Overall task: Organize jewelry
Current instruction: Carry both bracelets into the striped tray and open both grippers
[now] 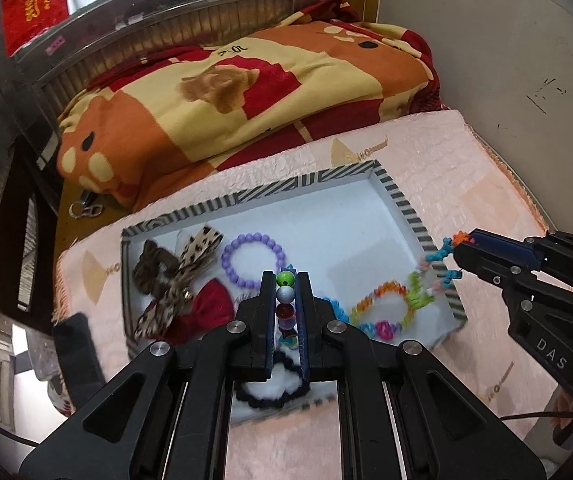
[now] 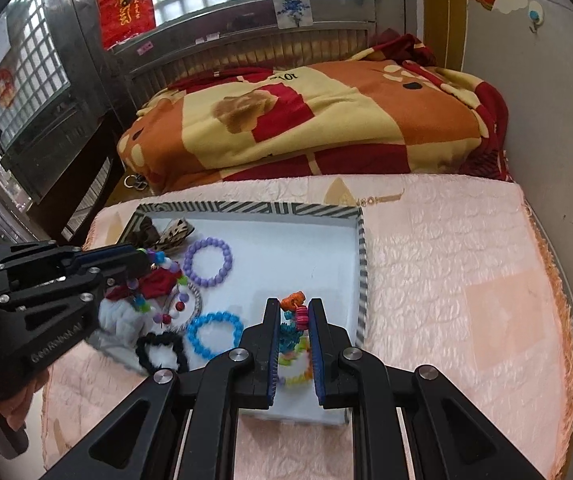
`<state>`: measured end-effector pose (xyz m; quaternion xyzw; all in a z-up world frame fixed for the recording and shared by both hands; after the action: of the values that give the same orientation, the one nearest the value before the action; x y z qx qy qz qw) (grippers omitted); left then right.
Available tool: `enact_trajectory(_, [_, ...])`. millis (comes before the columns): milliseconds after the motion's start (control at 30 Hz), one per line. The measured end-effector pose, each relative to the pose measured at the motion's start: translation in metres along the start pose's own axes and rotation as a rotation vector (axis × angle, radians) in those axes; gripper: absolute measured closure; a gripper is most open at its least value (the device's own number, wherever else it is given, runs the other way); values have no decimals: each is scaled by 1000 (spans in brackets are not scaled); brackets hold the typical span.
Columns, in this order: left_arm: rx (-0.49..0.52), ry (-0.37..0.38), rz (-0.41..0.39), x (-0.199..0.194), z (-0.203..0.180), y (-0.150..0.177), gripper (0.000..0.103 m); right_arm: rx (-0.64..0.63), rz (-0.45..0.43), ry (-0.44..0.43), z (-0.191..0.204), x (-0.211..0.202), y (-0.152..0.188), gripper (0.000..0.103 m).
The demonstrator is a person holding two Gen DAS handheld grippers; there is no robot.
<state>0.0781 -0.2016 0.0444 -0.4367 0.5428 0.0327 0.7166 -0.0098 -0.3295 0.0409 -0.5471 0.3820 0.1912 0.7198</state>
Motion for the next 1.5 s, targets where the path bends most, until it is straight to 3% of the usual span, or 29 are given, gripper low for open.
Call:
enact_trajectory(333, [-72, 90, 89, 66, 2, -19, 95, -4, 101, -35, 1, 64, -15, 90])
enact_trajectory(633, [-143, 47, 169, 113, 34, -13, 95, -30, 154, 64, -20, 124, -28, 90])
enact_trajectory(767, [-149, 38, 175, 120, 36, -10, 94, -8, 166, 60, -26, 133, -29, 89])
enact_trajectory(833, [-156, 38, 178, 121, 39, -9, 90, 14, 163, 49, -29, 131, -29, 74])
enact_trajectory(867, [-156, 36, 179, 121, 39, -8, 83, 27, 154, 43, -31, 128, -29, 71])
enact_trajectory(967, [-147, 32, 162, 114, 37, -7, 65, 58, 127, 26, -37, 114, -27, 70])
enact_trajectory(1033, [-146, 21, 143, 106, 37, -5, 59, 74, 114, 22, -37, 100, -22, 70])
enact_trajectory(1167, [-159, -17, 118, 88, 41, 4, 58, 92, 77, 26, -28, 69, -4, 69])
enact_trajectory(1300, [-180, -61, 99, 68, 45, 16, 58, 109, 40, 38, -15, 43, 16, 62])
enact_trajectory(1500, [-209, -103, 70, 34, 48, 41, 58, 107, 37, 35, 6, 22, 39, 61])
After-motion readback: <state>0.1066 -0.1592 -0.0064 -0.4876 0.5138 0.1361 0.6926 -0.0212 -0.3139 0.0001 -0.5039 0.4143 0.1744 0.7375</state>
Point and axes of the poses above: each gripper's, at about its wrist camera, not at the fingertips, and x roughly the way its jaws point, z to its left, y to its underside, the point moved 1 cm from there along x, roughly the way its jaws point, and after that the axes turned 4 degrees about -z, right-handed, at the moved point
